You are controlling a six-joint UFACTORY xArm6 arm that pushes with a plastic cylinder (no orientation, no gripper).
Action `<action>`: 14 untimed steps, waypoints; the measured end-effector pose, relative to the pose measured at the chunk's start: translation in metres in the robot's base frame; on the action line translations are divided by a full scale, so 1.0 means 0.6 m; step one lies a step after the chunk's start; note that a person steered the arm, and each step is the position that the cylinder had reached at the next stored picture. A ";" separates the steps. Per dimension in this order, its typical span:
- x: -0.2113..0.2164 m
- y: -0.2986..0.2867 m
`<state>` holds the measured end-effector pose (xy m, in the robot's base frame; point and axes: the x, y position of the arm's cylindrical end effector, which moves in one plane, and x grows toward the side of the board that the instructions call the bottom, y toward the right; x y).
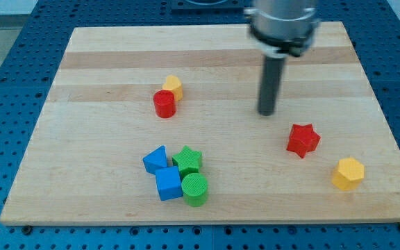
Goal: Push the red star into the yellow heart
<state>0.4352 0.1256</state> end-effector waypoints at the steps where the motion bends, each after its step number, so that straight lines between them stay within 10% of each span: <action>1: 0.067 0.084; 5: 0.156 0.002; 7: -0.048 -0.119; 9: 0.007 0.037; 12: 0.143 -0.047; 14: -0.005 -0.185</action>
<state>0.4320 0.0148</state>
